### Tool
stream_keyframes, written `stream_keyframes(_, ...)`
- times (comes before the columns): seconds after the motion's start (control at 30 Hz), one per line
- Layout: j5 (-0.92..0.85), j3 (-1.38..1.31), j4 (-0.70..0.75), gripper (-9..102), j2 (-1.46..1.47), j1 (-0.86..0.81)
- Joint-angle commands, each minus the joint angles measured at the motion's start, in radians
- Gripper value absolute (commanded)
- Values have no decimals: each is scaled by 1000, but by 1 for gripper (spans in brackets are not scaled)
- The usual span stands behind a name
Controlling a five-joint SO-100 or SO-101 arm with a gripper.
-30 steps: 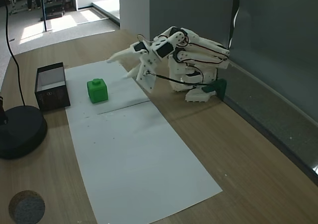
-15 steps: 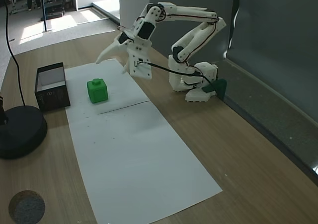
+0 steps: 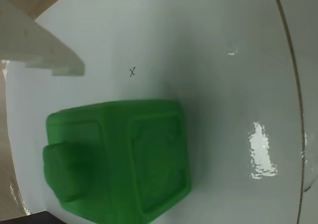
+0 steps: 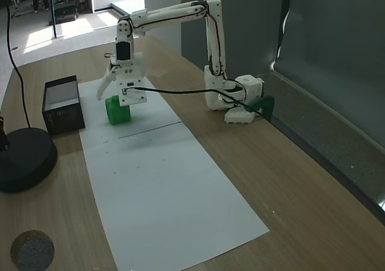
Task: Grab a green square and put it in the box.
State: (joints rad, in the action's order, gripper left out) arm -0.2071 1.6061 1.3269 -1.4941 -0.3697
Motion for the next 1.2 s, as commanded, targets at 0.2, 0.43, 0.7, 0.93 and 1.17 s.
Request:
stream_keyframes(0.2, -2, -140, -11, 39, 155, 3)
stream_keyframes(0.43, 8, -216, -11, 15, 238, 3)
stream_keyframes(0.7, 57, -359, 26, 11, 166, 11)
stream_keyframes(0.93, 129, -678, 80, 12, -58, 12)
stream_keyframes(1.17, 192, -857, 15, 13, -101, 35)
